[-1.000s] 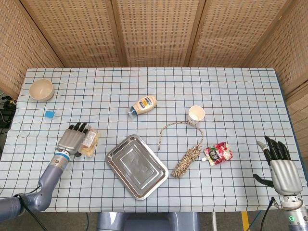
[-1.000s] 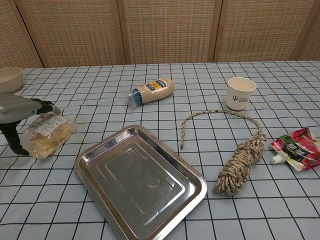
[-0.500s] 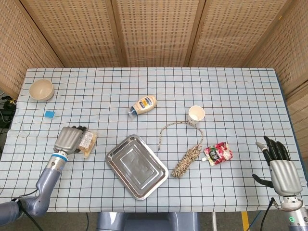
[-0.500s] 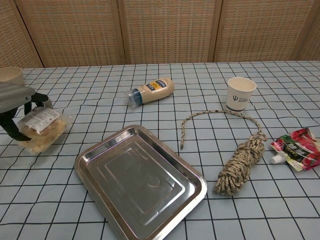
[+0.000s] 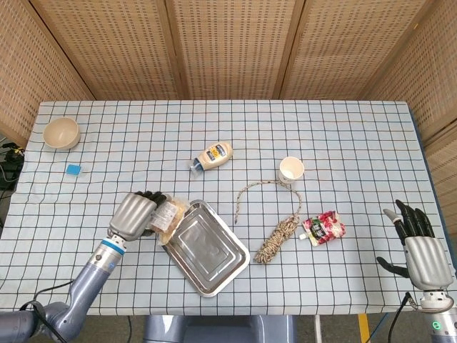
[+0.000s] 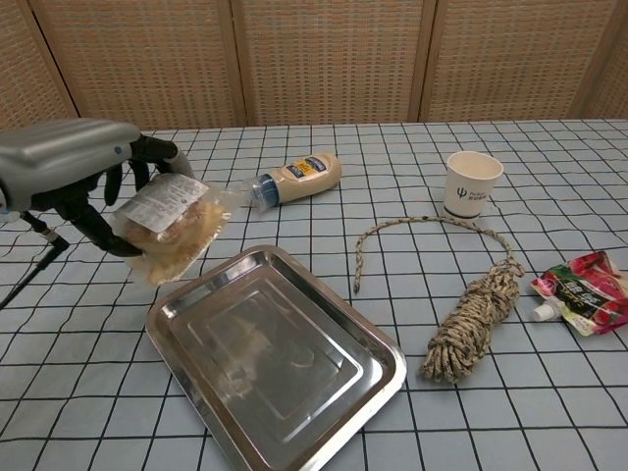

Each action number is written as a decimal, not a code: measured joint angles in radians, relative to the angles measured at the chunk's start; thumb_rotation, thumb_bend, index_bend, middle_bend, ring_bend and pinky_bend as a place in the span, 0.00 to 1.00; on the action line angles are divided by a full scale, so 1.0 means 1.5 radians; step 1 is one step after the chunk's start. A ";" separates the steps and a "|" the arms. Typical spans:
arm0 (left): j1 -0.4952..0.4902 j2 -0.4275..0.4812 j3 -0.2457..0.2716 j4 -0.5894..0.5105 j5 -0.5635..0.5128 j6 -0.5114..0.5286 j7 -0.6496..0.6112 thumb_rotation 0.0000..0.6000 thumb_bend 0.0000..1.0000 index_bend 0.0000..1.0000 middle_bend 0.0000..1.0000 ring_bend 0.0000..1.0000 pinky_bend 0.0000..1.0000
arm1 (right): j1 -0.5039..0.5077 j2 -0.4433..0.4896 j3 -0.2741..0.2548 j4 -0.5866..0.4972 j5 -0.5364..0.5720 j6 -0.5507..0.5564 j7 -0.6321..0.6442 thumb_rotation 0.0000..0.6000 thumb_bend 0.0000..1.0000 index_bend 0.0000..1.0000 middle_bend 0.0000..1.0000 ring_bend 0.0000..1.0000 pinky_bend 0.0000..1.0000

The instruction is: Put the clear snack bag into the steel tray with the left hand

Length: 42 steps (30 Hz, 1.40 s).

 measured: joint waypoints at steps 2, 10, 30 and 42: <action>-0.005 -0.029 0.006 -0.004 -0.002 -0.004 0.020 1.00 0.43 0.56 0.35 0.37 0.47 | 0.000 0.001 0.000 0.000 0.000 0.000 0.002 1.00 0.08 0.17 0.00 0.00 0.00; -0.024 -0.077 0.030 -0.017 -0.040 -0.024 0.111 1.00 0.12 0.00 0.00 0.00 0.00 | -0.002 0.003 0.002 0.002 0.001 0.005 0.011 1.00 0.08 0.17 0.00 0.00 0.00; 0.105 0.054 0.079 0.015 0.080 0.157 -0.033 1.00 0.12 0.00 0.00 0.00 0.00 | 0.004 -0.010 0.005 0.016 0.019 -0.012 -0.024 1.00 0.08 0.16 0.00 0.00 0.00; 0.268 0.122 0.124 0.118 0.150 0.316 -0.172 1.00 0.12 0.00 0.00 0.00 0.00 | 0.007 -0.024 0.003 0.019 0.007 -0.008 -0.049 1.00 0.08 0.14 0.00 0.00 0.00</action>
